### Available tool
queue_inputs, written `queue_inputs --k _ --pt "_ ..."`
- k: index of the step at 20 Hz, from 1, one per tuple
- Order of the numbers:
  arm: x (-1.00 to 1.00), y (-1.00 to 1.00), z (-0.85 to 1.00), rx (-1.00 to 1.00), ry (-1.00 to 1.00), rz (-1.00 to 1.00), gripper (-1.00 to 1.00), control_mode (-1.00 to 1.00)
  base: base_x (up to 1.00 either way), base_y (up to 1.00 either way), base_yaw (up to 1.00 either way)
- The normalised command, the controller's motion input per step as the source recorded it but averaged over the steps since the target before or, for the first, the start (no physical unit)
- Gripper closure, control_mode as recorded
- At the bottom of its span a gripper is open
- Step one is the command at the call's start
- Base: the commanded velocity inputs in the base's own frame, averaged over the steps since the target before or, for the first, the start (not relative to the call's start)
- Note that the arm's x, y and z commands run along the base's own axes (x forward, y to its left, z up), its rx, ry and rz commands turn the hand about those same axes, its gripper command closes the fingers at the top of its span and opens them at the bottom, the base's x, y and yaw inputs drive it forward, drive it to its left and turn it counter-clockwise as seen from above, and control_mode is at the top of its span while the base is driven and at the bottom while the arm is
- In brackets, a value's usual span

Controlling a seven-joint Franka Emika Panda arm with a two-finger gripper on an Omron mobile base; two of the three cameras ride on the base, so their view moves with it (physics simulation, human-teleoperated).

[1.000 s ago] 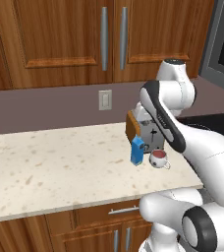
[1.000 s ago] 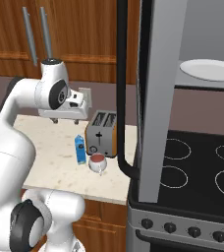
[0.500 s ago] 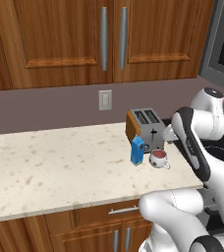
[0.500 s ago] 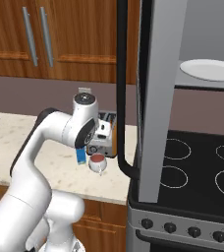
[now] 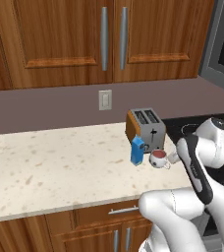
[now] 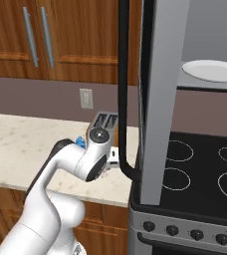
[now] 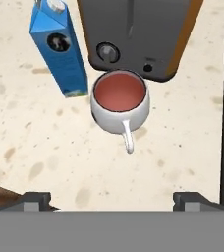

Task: Place the microwavable item in the microwave. Then, close the microwave door and press the start button.

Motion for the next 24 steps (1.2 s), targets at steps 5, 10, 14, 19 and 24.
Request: queue_inputs --k 5,10,14,19,24 --pt "0.23 0.00 -0.39 -0.02 0.18 0.07 -1.00 -1.00 0.00 0.00 0.00" --pt "0.04 0.00 -0.05 -0.02 0.04 0.01 -1.00 -1.00 0.00 0.00 0.00" --pt "0.00 0.04 -0.08 -0.02 0.00 0.00 -1.00 -1.00 0.00 0.00 0.00" --pt "0.09 0.05 -0.02 -0.01 0.08 0.00 -1.00 -1.00 0.00 0.00 0.00" --pt "0.15 0.00 0.00 0.00 0.13 0.00 -1.00 -1.00 0.00 0.00 0.00"
